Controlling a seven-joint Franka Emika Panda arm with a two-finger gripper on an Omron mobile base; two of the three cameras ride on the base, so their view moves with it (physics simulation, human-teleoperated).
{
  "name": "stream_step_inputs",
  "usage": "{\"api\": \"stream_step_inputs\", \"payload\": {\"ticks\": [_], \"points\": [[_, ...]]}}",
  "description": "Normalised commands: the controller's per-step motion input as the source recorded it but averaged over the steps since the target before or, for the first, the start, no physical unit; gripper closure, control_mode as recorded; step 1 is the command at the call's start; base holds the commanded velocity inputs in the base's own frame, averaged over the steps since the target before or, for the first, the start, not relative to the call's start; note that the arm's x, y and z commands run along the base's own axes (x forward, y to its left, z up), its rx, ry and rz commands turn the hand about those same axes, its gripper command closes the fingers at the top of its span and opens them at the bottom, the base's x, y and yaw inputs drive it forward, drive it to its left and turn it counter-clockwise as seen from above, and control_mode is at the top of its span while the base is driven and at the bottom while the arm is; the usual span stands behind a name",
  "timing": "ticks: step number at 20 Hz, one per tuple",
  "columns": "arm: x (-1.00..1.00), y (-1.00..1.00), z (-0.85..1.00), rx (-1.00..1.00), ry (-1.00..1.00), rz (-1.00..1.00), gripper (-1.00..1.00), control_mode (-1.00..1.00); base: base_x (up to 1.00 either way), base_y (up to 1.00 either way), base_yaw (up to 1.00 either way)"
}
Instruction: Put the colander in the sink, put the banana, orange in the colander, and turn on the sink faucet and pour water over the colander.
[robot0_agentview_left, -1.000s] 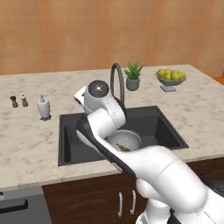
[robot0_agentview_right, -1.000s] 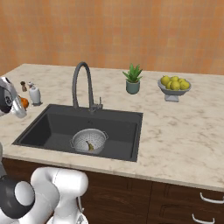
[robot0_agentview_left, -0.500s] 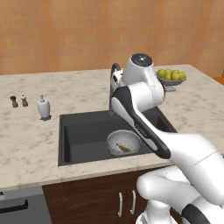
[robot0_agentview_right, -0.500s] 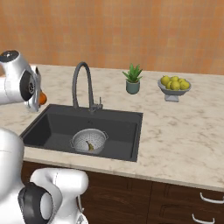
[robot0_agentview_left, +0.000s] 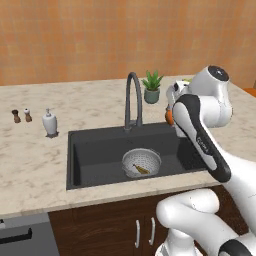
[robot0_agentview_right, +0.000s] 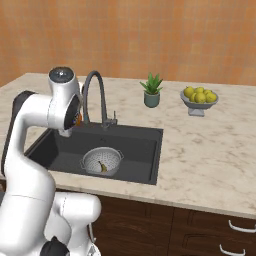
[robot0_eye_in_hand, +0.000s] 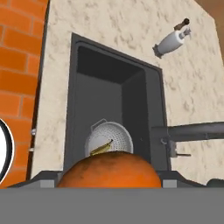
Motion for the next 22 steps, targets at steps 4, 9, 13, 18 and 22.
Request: {"api": "stream_step_inputs", "payload": {"ticks": [4, 9, 13, 18, 22], "points": [[0.01, -0.98, -0.02, 0.23, 0.00, 0.00, 1.00, -1.00, 0.00, 0.00, 0.00], [0.40, -0.22, -0.41, 0.03, 0.03, 0.04, 1.00, -1.00, 0.00, 0.00, 0.00], [0.71, 0.02, -0.62, -0.01, 0.16, 0.04, 1.00, -1.00, 0.00, 0.00, 0.00], [0.41, 0.00, -0.61, 0.00, 0.16, 0.04, 1.00, -1.00, 0.00, 0.00, 0.00], [0.48, 0.00, -0.72, 0.00, 0.18, 0.11, 1.00, -1.00, 0.00, 0.00, 0.00]]}}
